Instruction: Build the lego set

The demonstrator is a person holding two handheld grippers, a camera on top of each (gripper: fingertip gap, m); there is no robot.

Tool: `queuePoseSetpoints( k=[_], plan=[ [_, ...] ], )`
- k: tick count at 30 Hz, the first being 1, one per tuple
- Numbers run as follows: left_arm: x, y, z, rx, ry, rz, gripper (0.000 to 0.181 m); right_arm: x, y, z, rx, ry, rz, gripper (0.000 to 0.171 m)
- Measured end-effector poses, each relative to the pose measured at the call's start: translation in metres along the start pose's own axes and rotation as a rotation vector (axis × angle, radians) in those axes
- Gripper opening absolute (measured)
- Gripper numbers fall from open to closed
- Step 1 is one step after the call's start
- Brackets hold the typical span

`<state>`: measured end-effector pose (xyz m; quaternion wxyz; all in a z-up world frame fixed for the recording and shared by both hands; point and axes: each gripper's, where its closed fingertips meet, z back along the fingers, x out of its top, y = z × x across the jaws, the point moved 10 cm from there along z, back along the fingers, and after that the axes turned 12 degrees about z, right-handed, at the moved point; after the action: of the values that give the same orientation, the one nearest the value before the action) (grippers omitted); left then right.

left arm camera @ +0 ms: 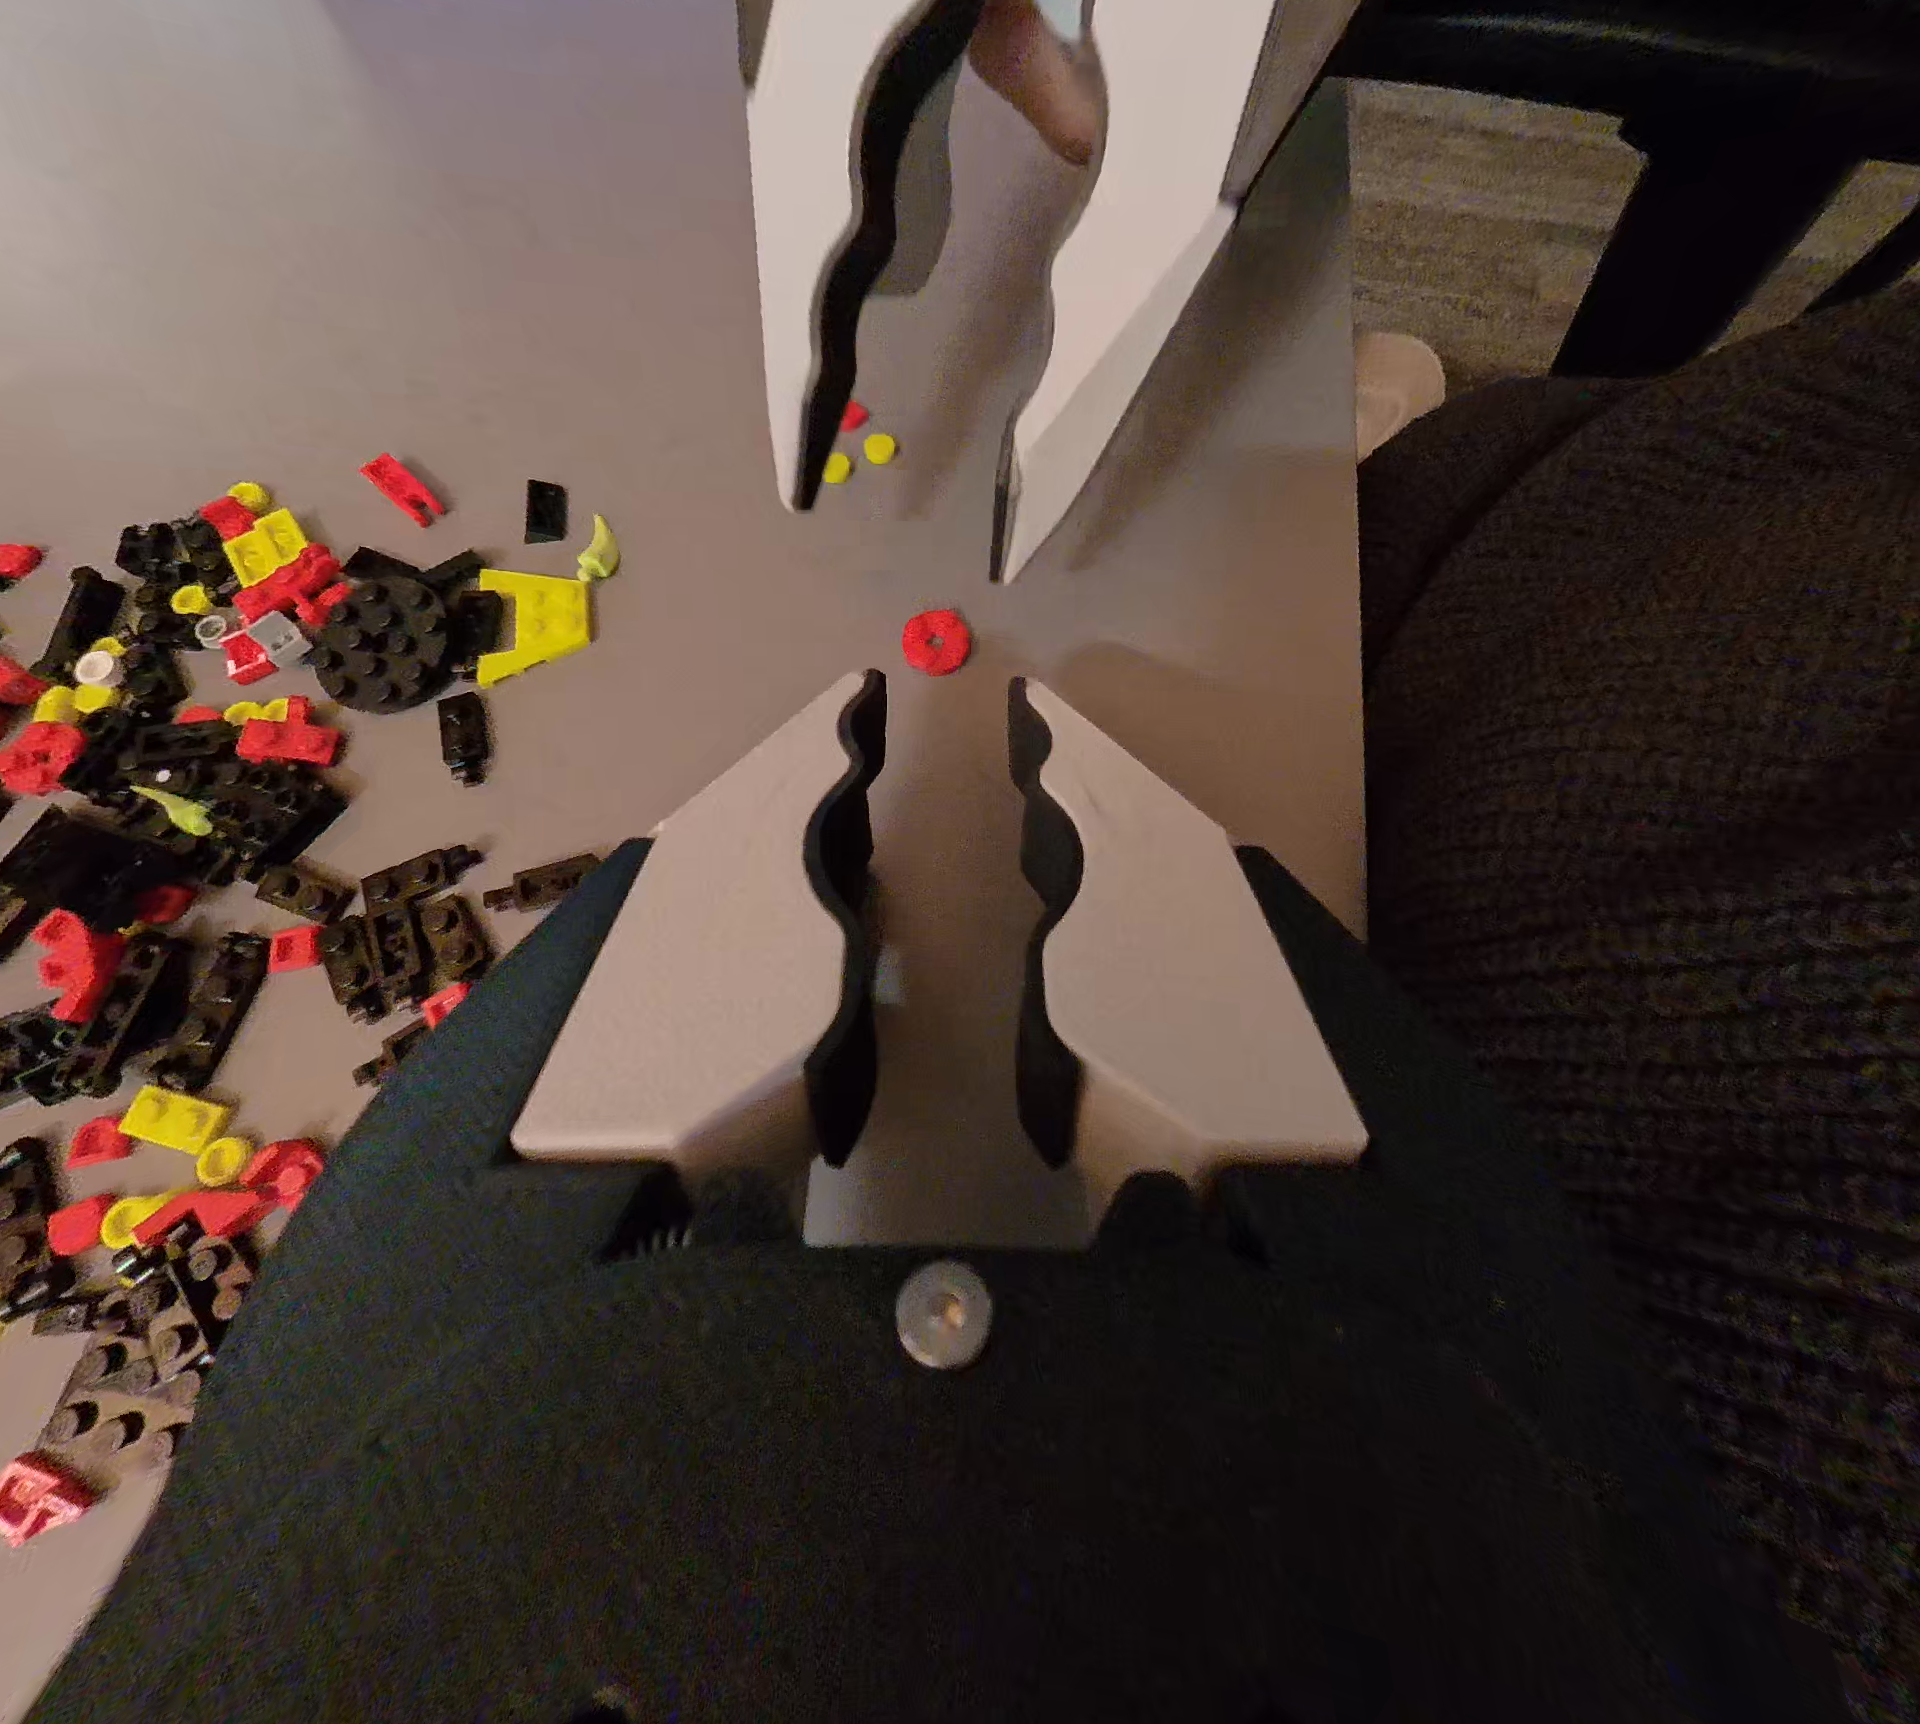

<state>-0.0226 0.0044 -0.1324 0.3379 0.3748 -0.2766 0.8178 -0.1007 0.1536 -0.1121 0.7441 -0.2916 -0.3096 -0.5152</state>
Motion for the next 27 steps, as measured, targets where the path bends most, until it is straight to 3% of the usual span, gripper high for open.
queuePoseSetpoints(
  k=[1,5,10,17,27],
  plan=[
    [0.000,0.001,0.000,0.000,-0.002,0.006,0.021,0.004,-0.001,0.005,-0.024,-0.040,0.011,0.037],
    [0.000,0.003,0.000,0.006,-0.002,0.020,0.021,0.009,-0.003,0.020,-0.092,-0.125,0.061,0.031],
    [-0.001,0.003,-0.001,0.014,0.002,0.009,0.021,0.001,-0.010,0.024,-0.121,-0.114,0.062,0.031],
    [-0.001,0.003,-0.001,0.018,0.009,0.008,0.021,-0.004,-0.014,0.028,-0.117,-0.103,0.051,0.014],
    [-0.002,0.003,-0.002,0.032,0.011,0.001,0.021,-0.005,-0.009,0.021,-0.085,-0.071,0.074,0.009]
  ],
)
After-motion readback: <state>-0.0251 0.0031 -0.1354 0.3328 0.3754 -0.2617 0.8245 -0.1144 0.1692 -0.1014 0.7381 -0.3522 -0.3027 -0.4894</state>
